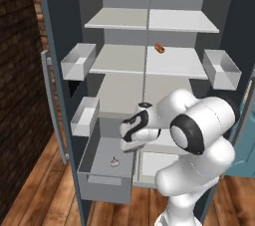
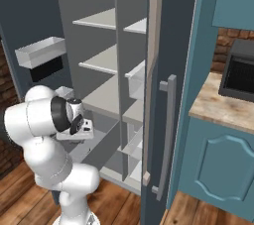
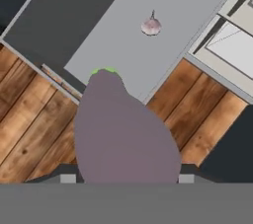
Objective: Take the garlic and eggplant from the fridge shelf and place them in the freezer drawer to begin freezing them.
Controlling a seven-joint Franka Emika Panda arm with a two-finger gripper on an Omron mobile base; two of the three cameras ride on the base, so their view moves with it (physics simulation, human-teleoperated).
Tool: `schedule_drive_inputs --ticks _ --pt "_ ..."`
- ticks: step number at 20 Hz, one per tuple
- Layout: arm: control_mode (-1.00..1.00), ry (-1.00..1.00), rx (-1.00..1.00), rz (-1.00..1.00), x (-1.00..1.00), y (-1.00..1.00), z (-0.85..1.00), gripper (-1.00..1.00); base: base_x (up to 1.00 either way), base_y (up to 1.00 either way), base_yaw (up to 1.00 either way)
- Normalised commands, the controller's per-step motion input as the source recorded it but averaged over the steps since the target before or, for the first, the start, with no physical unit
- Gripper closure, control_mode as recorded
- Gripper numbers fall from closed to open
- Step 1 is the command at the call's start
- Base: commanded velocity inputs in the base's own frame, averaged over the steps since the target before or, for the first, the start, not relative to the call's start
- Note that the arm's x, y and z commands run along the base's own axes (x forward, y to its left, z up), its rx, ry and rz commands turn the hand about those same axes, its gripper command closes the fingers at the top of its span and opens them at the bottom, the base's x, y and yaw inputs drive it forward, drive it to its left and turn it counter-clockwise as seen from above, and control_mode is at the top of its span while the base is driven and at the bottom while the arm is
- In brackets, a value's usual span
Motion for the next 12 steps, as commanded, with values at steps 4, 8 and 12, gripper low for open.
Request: schedule_drive_inputs --ticks 4,8,12 --pt "-1.00 -0.01 0.02 0.00 0.53 0.21 -0.51 1.00 0.00 0.00 0.00" --pt "-1.00 0.00 0.00 0.00 0.32 0.35 -0.54 1.00 0.00 0.00 0.00" --pt "-1.00 0.00 0.00 0.00 0.28 0.45 -0.40 1.00 0.00 0.00 0.00"
